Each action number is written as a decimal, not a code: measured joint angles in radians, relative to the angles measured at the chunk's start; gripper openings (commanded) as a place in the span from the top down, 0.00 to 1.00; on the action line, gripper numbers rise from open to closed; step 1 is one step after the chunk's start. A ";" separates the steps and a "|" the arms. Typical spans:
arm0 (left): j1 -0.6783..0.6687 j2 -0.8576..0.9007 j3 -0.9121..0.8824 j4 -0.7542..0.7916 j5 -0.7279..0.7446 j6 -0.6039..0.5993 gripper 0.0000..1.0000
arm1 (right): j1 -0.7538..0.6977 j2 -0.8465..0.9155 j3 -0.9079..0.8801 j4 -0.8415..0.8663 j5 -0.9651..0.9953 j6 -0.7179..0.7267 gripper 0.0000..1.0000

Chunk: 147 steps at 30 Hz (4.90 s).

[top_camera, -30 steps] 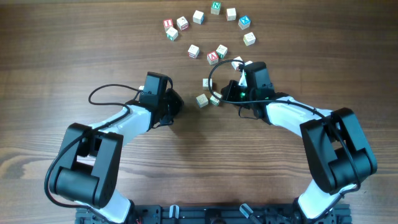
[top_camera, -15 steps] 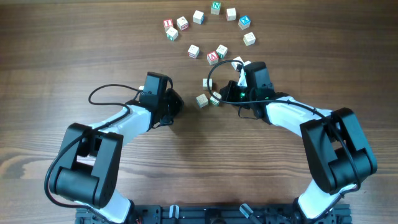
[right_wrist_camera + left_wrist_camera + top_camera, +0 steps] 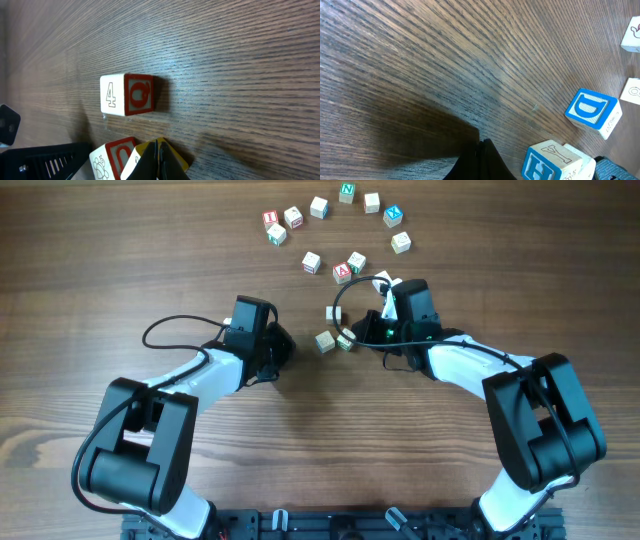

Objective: Form a circle

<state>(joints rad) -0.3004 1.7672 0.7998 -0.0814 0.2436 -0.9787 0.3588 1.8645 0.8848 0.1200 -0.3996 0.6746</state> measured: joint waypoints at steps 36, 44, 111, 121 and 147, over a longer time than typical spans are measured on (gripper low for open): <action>0.000 0.000 0.000 0.000 0.000 0.000 0.96 | 0.000 -0.001 0.002 -0.060 0.074 0.017 0.96; 0.000 0.000 0.000 0.000 0.000 0.000 0.96 | -0.003 -0.008 0.105 -0.166 0.152 -0.002 0.95; 0.068 -0.020 0.003 -0.090 0.039 -0.067 0.96 | 0.116 0.369 0.768 -0.748 0.256 -0.363 0.95; 0.068 -0.020 0.004 -0.090 0.039 -0.067 0.96 | 0.116 0.338 0.768 -0.735 0.279 -0.370 0.96; 0.117 -0.026 0.005 -0.130 0.061 -0.083 0.96 | 0.185 0.262 0.771 -0.796 0.220 -0.347 0.95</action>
<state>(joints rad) -0.1833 1.7409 0.8043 -0.2115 0.3046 -1.0618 0.5434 2.1262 1.6554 -0.6762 -0.1795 0.3279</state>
